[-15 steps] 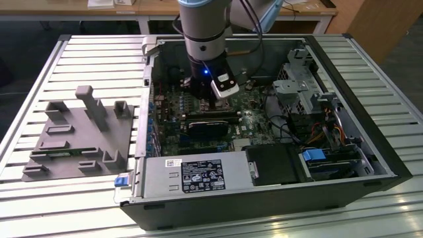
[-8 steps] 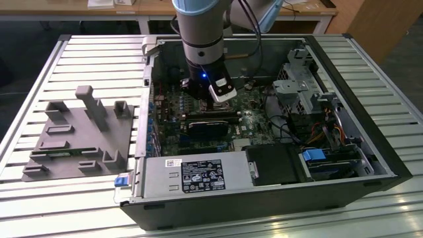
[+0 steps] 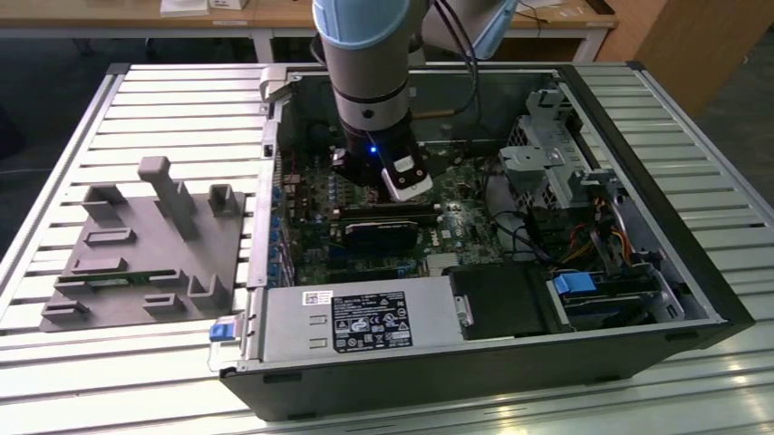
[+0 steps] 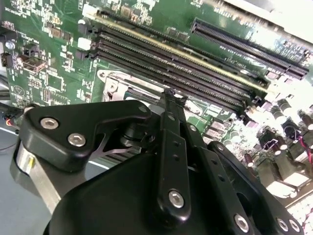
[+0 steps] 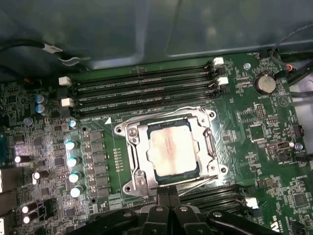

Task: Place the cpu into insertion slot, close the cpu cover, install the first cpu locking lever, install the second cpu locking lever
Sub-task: 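Install the second cpu locking lever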

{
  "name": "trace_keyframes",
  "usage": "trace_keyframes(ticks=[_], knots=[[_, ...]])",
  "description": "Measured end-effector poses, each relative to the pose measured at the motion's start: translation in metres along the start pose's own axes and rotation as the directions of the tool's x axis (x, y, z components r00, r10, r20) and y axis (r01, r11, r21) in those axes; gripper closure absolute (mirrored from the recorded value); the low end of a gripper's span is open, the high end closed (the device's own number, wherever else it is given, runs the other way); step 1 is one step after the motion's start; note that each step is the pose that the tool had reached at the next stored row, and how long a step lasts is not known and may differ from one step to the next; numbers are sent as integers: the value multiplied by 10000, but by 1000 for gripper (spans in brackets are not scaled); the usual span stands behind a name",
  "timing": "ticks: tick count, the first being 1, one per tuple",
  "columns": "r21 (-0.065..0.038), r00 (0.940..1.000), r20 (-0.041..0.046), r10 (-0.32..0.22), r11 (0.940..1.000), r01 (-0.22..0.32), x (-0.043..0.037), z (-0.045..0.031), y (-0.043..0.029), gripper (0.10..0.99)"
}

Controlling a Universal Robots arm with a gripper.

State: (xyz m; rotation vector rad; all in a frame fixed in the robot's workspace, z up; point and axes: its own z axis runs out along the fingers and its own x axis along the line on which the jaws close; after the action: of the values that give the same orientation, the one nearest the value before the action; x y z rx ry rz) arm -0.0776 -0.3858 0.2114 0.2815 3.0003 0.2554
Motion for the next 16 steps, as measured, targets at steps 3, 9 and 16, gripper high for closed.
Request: trace_keyframes(ticks=[3, 9, 16], knots=[[-117, 10000, -20, 15, 9999, -16, 2, 10, -49, 980], [-266, 10000, -48, 31, 9996, -33, 57, 48, -108, 980], [-650, 9999, -120, 80, 9978, -88, 64, 53, -197, 980]])
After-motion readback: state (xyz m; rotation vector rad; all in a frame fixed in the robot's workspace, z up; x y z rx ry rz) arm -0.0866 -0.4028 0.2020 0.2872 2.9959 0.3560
